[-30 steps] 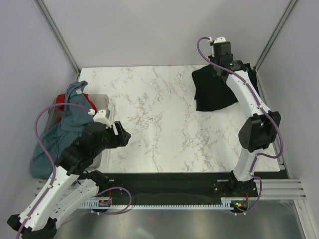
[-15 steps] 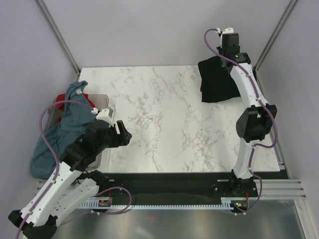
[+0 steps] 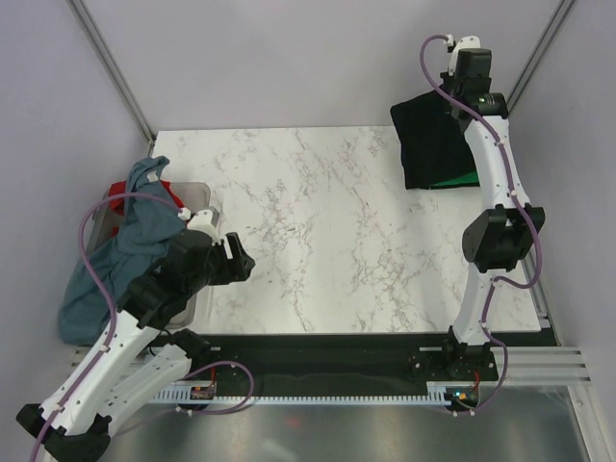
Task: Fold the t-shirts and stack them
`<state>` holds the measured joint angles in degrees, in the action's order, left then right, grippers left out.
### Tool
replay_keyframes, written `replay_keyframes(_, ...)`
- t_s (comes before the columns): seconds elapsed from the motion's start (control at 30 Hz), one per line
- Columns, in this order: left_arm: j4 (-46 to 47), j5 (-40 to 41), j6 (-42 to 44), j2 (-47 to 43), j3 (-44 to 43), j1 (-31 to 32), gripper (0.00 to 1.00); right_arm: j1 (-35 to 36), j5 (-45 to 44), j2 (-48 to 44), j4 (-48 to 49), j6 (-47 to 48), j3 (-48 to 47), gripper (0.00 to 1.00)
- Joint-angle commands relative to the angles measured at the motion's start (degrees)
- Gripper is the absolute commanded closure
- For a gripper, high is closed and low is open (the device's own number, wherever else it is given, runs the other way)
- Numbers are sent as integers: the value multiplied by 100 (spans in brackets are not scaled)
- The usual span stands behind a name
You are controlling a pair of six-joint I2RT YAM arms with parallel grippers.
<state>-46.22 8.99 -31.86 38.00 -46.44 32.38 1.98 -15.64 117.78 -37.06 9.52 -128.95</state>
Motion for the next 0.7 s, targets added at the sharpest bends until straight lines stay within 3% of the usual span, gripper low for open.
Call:
replay_keyframes(0.0, 130, 164, 171, 15, -23, 5, 23, -83, 131, 79, 278, -108, -377, 100)
replay_keyframes(0.4, 130, 164, 171, 50, -15, -4, 23, -435, 184, 676, 322, -179, -772, 100)
replay_keyframes(0.6, 139, 146, 171, 138, -15, 5, 23, -953, -228, 1343, 1357, -327, -799, 100)
replay_keyframes(0.63, 148, 138, 171, 164, -15, 5, 23, -1154, -481, 1745, 1568, -484, -929, 89)
replay_keyframes(0.67, 131, 129, 171, 181, -23, 5, 23, -1260, -693, 1975, 1640, -799, -1140, 71)
